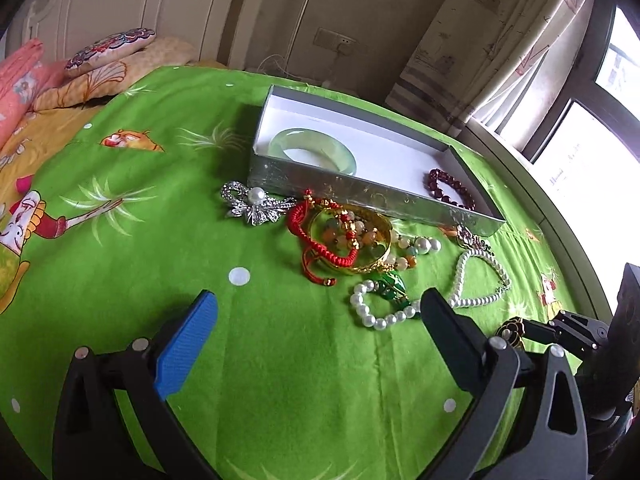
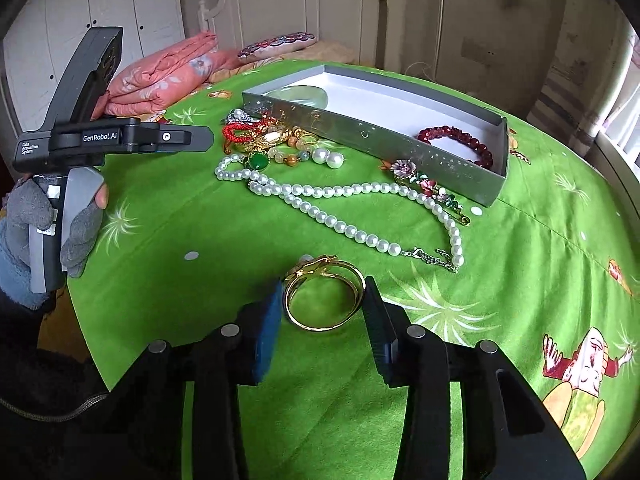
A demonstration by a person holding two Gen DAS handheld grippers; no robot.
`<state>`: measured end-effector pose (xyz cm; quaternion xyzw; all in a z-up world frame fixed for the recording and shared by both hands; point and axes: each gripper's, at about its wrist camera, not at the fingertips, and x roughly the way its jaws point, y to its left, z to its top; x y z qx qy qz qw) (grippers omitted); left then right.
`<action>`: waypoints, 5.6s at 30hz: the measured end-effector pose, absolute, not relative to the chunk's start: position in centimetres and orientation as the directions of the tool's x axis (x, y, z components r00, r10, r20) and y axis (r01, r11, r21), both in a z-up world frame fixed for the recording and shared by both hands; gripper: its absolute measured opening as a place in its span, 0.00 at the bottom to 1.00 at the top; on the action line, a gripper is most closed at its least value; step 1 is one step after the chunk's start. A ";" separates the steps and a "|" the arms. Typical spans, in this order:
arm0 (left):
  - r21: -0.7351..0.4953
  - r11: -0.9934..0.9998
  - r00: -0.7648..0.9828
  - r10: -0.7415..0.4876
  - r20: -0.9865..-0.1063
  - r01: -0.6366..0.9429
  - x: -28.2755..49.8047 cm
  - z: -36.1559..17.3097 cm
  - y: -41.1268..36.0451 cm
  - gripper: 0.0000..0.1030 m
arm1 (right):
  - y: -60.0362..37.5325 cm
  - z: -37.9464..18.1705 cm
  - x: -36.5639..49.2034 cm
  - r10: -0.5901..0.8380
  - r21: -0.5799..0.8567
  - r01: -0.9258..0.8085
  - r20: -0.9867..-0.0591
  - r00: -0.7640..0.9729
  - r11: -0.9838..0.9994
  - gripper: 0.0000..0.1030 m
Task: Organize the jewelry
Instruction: 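Move the right gripper to the gold twisted ring and close on it, then grasp the red cord bracelet with the left gripper while the right lifts the gold ring, then lower the red cord bracelet and gold ring into the grey box and open both grippers, then move the right gripper toward the pearl necklace on the bedspread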
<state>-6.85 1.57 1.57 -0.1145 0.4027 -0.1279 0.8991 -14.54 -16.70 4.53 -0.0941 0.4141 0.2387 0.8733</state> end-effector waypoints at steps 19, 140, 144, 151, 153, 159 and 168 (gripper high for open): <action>-0.425 0.905 0.619 -0.350 -0.703 0.029 -2.8 2.7 1.7 0.64 | -17.9 5.0 -14.4 0.364 0.080 -0.460 -0.735 0.572 0.884 0.39; -0.053 0.997 0.717 -0.079 -0.693 0.059 -8.9 3.4 1.4 0.97 | -17.5 5.6 -8.9 0.357 -0.001 -0.547 -0.758 0.547 0.837 0.61; -0.023 0.998 0.700 -0.059 -0.711 0.061 -8.6 3.1 0.8 0.97 | -16.5 5.2 -8.9 0.352 -0.025 -0.586 -0.779 0.519 0.810 0.61; 0.043 0.998 0.670 -0.002 -0.742 0.050 -7.9 2.4 -0.1 0.97 | -16.6 4.3 -8.0 0.363 0.026 -0.586 -0.807 0.465 0.810 0.55; 0.044 0.998 0.666 -0.001 -0.746 0.050 -7.8 2.3 -0.1 0.97 | -16.7 4.4 -8.5 0.366 0.032 -0.586 -0.808 0.462 0.810 0.46; 0.070 0.997 0.653 0.032 -0.757 0.033 -7.5 2.1 -0.2 0.97 | -16.6 4.6 -12.3 0.417 0.063 -0.647 -0.810 0.412 0.760 0.42; 0.076 0.996 0.658 0.033 -0.753 0.038 -7.5 2.1 -0.5 0.97 | -15.5 5.4 -17.7 0.479 0.060 -0.759 -0.807 0.345 0.648 0.42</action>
